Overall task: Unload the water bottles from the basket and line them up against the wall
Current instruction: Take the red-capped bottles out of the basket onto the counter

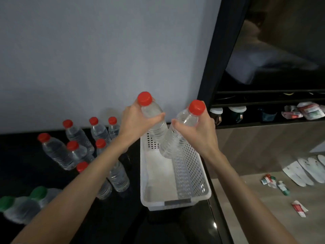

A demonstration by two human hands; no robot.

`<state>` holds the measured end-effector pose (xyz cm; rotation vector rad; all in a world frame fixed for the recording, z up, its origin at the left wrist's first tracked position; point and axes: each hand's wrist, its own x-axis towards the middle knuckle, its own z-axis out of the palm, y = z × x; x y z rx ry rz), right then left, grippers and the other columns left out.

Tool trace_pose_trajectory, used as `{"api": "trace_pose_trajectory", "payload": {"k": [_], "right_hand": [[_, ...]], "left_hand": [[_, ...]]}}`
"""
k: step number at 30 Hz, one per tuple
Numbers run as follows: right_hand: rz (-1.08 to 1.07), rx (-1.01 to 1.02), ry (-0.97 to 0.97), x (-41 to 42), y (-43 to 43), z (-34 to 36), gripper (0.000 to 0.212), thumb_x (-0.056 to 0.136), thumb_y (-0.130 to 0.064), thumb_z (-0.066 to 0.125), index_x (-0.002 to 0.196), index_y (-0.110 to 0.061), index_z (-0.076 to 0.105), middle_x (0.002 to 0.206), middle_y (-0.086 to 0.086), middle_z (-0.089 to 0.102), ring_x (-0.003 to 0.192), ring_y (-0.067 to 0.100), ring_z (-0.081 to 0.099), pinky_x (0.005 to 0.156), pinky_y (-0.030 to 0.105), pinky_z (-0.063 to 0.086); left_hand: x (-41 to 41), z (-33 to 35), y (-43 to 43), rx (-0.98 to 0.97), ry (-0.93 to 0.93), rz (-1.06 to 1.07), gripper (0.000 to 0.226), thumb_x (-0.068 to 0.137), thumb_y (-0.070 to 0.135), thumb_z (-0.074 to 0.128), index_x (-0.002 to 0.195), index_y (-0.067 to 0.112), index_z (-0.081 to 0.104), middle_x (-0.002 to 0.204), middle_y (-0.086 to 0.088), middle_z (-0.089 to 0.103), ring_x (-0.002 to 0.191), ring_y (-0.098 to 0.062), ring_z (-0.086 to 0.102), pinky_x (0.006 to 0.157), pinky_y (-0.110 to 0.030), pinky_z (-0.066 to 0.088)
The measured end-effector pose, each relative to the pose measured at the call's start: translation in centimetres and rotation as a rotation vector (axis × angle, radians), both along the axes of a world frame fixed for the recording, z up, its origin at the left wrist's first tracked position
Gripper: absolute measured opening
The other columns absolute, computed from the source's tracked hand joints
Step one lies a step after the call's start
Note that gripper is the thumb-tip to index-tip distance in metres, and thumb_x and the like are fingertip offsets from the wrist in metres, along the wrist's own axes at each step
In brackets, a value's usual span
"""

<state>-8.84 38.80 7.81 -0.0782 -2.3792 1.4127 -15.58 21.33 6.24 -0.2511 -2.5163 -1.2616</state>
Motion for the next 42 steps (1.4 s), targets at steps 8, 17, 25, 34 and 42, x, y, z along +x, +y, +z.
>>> {"api": "trace_pose_trajectory", "payload": {"k": [8, 17, 25, 34, 42], "right_hand": [[0.181, 0.011, 0.122, 1.6, -6.8, 6.3, 0.037, 0.063, -0.045, 0.075, 0.088, -0.025, 0.056, 0.066, -0.015, 0.066, 0.063, 0.0, 0.064, 0.062, 0.023, 0.051], [0.414, 0.003, 0.124, 7.8, -20.2, 7.9, 0.037, 0.059, -0.046, 0.077, 0.081, -0.031, 0.052, 0.066, -0.015, 0.067, 0.059, 0.002, 0.065, 0.062, 0.031, 0.057], [0.524, 0.01, 0.12, 14.5, -33.4, 6.9, 0.032, 0.068, -0.036, 0.081, 0.084, -0.03, 0.054, 0.066, -0.013, 0.065, 0.061, -0.004, 0.063, 0.057, 0.016, 0.049], [0.59, 0.029, 0.033, 17.5, -45.7, 1.4, 0.033, 0.071, -0.037, 0.079, 0.092, -0.022, 0.057, 0.075, -0.009, 0.068, 0.068, 0.001, 0.065, 0.066, 0.02, 0.052], [0.538, 0.122, -0.068, 14.8, -51.0, -7.5, 0.037, 0.072, -0.035, 0.077, 0.092, -0.03, 0.047, 0.072, -0.014, 0.061, 0.068, 0.001, 0.062, 0.068, 0.032, 0.054]], "left_hand": [[6.3, 8.0, -8.0, -0.007, 0.159, 0.111, 0.047, 0.064, 0.058, 0.073, 0.099, 0.029, 0.059, 0.088, 0.011, 0.07, 0.084, -0.013, 0.068, 0.081, -0.039, 0.056], [15.8, 9.7, -21.8, 0.011, 0.225, 0.205, 0.055, 0.062, 0.061, 0.071, 0.101, 0.023, 0.061, 0.09, 0.006, 0.071, 0.084, -0.013, 0.069, 0.081, -0.043, 0.055], [24.5, 9.0, -35.7, -0.028, 0.214, 0.353, 0.051, 0.063, 0.06, 0.072, 0.099, 0.025, 0.061, 0.088, 0.01, 0.07, 0.082, -0.006, 0.068, 0.08, -0.038, 0.056], [28.8, 3.7, -47.3, -0.135, 0.067, 0.442, 0.042, 0.069, 0.059, 0.072, 0.096, 0.028, 0.064, 0.087, 0.013, 0.07, 0.082, -0.006, 0.067, 0.078, -0.034, 0.057], [26.2, -5.9, -51.4, -0.144, -0.209, 0.462, 0.053, 0.068, 0.053, 0.076, 0.109, 0.025, 0.06, 0.094, 0.009, 0.068, 0.086, -0.009, 0.065, 0.078, -0.024, 0.048]]}}
